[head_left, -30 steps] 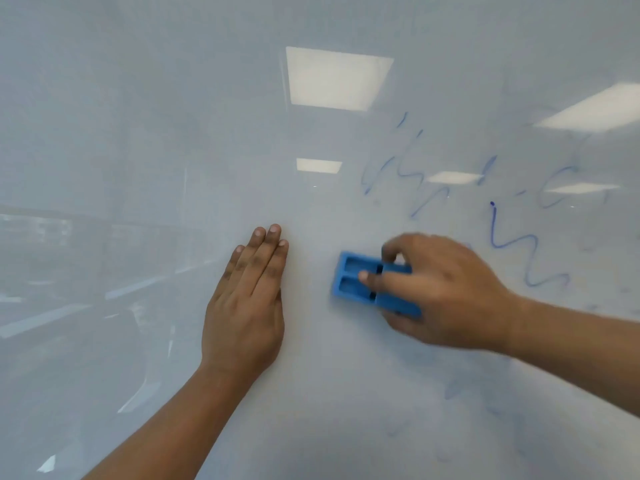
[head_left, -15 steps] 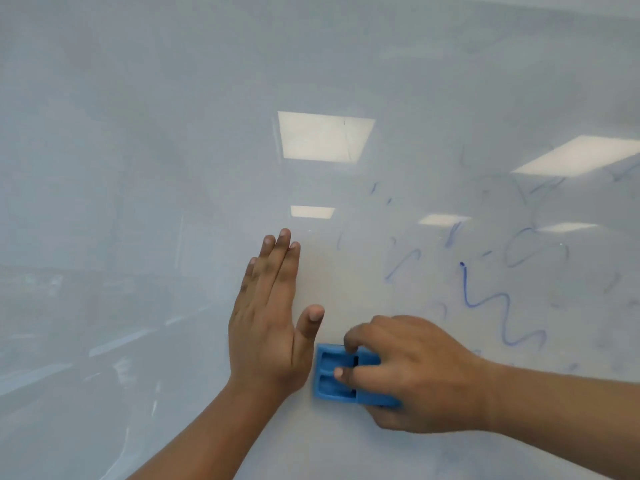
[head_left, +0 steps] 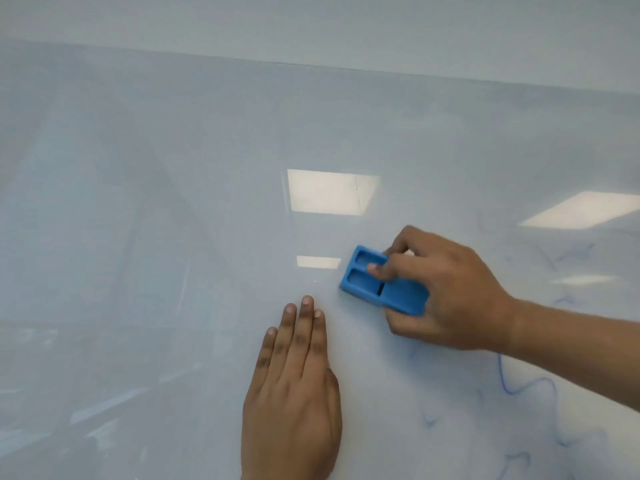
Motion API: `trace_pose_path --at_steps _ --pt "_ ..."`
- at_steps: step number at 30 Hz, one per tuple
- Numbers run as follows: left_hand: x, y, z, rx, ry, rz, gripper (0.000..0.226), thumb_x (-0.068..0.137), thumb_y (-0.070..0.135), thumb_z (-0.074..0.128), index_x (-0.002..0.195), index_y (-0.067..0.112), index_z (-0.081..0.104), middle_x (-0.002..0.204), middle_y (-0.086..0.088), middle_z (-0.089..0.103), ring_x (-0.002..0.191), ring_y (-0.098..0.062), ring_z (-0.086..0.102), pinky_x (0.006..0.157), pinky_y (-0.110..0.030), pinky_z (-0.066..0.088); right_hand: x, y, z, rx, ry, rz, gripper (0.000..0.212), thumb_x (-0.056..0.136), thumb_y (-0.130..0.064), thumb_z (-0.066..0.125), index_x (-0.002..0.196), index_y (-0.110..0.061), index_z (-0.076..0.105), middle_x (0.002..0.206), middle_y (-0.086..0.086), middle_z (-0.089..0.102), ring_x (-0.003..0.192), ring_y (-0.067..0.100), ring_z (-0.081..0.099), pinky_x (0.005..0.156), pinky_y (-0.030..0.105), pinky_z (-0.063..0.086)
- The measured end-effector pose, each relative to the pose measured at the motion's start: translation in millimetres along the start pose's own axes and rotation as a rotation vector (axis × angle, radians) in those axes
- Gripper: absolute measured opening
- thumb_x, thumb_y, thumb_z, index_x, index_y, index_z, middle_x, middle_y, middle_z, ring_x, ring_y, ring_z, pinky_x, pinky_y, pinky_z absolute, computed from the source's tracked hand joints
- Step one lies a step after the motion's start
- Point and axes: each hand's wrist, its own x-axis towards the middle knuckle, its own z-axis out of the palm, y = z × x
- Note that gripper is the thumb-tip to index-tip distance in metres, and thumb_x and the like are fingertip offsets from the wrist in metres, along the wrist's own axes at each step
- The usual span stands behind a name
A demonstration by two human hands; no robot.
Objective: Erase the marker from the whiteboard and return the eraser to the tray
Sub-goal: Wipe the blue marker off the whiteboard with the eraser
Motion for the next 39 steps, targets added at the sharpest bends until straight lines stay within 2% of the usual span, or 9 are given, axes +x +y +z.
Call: trace_pose_path --at_steps 5,10,13,18,24,30,35,37,39 --pt "1.4 4.5 -1.5 0.044 0.034 -0.014 0.053 0.084 0.01 0.037 0.132 0.001 0.057 0.144 -0.012 0.052 0.132 -0.034 0.048 0.104 -0.043 0.036 22.0 13.7 -9.5 -0.095 -0.164 -0.216 0.042 0.075 -0.047 0.065 0.115 -0.034 0.067 0.112 -0.004 0.06 0.088 0.02 0.061 0.066 0.03 0.05" --pt "3.1 2.4 1.1 0.093 0.041 -0.009 0.052 0.082 0.009 0.037 0.126 0.001 0.063 0.138 -0.012 0.057 0.126 -0.035 0.053 0.108 -0.037 0.029 113.6 63.3 -19.1 -0.164 0.081 0.222 0.041 0.086 -0.043 0.069 0.125 -0.038 0.06 0.128 -0.007 0.055 0.108 0.025 0.058 0.089 0.038 0.047" --pt "4.0 0.7 3.1 0.097 0.065 0.0 0.051 0.083 0.008 0.036 0.125 0.001 0.064 0.137 -0.011 0.058 0.125 -0.035 0.054 0.108 -0.036 0.028 118.4 62.0 -15.2 -0.2 0.109 0.263 0.04 0.086 -0.04 0.069 0.125 -0.034 0.06 0.13 -0.006 0.055 0.104 0.029 0.06 0.087 0.037 0.047" --pt "0.4 -2.8 3.7 0.038 0.068 0.028 0.052 0.085 0.01 0.037 0.132 0.001 0.058 0.144 -0.011 0.051 0.132 -0.033 0.048 0.106 -0.042 0.035 36.1 14.7 -8.4 -0.027 0.018 0.079 0.042 0.068 -0.044 0.069 0.108 -0.03 0.067 0.104 -0.003 0.057 0.084 0.025 0.062 0.071 0.035 0.053" --pt "-4.7 -3.9 -0.5 0.012 -0.062 0.013 0.057 0.09 0.013 0.035 0.146 0.003 0.042 0.156 -0.009 0.036 0.145 -0.027 0.032 0.116 -0.041 0.025 -73.2 -13.1 -6.6 0.028 -0.215 -0.175 0.041 0.071 -0.042 0.075 0.11 -0.031 0.069 0.107 -0.003 0.061 0.08 0.018 0.059 0.062 0.025 0.048" --pt "-7.1 -3.6 2.5 0.01 -0.086 -0.018 0.057 0.094 0.016 0.031 0.149 0.005 0.036 0.159 -0.008 0.031 0.148 -0.024 0.025 0.121 -0.041 0.019 -54.2 17.3 -4.8 0.128 0.228 0.442 0.04 0.073 -0.032 0.082 0.11 -0.022 0.069 0.101 -0.004 0.052 0.089 0.021 0.057 0.075 0.034 0.048" --pt "-9.9 -4.2 3.9 0.015 -0.069 -0.013 0.057 0.095 0.012 0.036 0.15 0.004 0.032 0.16 -0.01 0.029 0.149 -0.025 0.022 0.122 -0.042 0.018 -152.8 -55.9 18.1 0.15 0.032 0.177 0.039 0.073 -0.036 0.075 0.11 -0.027 0.068 0.106 -0.004 0.055 0.083 0.021 0.056 0.069 0.033 0.047" --pt "-9.7 -3.5 4.3 0.02 -0.072 -0.022 0.057 0.095 0.012 0.034 0.151 0.005 0.03 0.161 -0.009 0.027 0.15 -0.024 0.02 0.123 -0.043 0.018 -185.4 -100.4 28.2 0.135 -0.151 0.022 0.025 0.081 -0.052 0.068 0.098 -0.035 0.072 0.104 -0.008 0.056 0.07 0.016 0.054 0.064 0.026 0.042" --pt "-9.6 -2.8 3.9 0.025 -0.077 -0.029 0.057 0.096 0.013 0.032 0.152 0.005 0.029 0.161 -0.009 0.026 0.15 -0.024 0.019 0.123 -0.043 0.017 -197.5 -123.8 28.3 0.163 -0.193 0.299 0.076 0.072 -0.094 0.022 0.044 -0.037 0.065 0.066 -0.018 0.042 0.036 0.013 0.032 0.049 0.022 0.022"
